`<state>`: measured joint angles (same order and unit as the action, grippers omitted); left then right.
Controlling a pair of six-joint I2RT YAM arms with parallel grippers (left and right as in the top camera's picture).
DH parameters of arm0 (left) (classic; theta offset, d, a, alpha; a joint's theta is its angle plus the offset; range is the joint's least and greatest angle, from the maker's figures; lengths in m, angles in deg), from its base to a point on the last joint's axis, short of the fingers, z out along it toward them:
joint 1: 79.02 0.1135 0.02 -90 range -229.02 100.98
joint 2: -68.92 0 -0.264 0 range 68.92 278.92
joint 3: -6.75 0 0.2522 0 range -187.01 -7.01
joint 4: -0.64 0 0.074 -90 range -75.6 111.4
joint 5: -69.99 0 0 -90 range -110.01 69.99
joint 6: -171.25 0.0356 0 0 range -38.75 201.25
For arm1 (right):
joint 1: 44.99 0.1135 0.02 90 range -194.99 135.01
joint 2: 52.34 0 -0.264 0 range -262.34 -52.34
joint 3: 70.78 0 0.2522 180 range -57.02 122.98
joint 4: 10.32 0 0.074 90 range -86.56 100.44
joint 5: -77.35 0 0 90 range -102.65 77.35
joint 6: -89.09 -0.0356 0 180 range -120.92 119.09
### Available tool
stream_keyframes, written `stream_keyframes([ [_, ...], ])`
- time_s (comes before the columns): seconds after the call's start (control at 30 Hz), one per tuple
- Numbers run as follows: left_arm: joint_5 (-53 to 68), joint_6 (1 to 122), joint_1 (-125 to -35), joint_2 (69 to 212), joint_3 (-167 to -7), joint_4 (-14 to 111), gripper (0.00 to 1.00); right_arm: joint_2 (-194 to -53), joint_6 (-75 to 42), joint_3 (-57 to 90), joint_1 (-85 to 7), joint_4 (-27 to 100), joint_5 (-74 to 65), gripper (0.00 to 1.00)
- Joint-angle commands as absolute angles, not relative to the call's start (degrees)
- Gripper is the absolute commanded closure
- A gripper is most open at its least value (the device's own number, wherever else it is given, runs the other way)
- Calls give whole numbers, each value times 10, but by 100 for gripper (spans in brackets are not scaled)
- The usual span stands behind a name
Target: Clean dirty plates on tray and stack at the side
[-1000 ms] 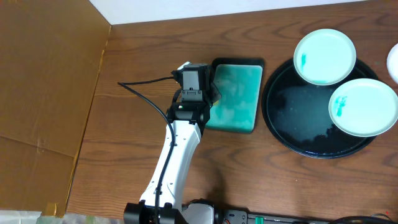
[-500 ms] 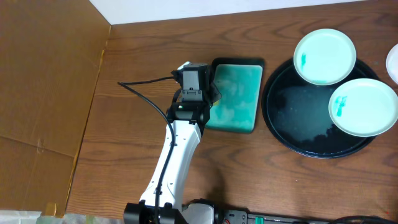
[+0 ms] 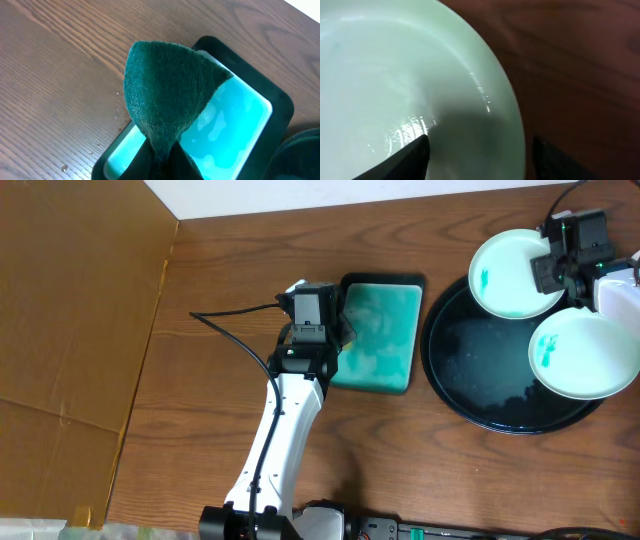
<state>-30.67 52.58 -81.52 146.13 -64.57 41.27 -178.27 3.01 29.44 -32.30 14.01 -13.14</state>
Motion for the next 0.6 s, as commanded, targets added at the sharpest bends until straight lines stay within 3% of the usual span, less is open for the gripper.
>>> stream_keyframes([
  [0.0,-310,520,-813,1461,-642,414,93,-1784,39,295,-330,152,-167,48],
  [0.07,-310,521,-813,1461,-642,414,93,-1784,39,295,-329,156,-167,64],
  [0.17,-310,520,-813,1461,-642,414,93,-1783,39,296,-329,157,-167,99],
  [0.33,-303,521,-813,1461,-642,413,93,-1740,21,297,-325,177,-122,99],
  [0.57,-162,545,-816,1461,-642,393,93,-1651,4,297,-311,325,32,99],
])
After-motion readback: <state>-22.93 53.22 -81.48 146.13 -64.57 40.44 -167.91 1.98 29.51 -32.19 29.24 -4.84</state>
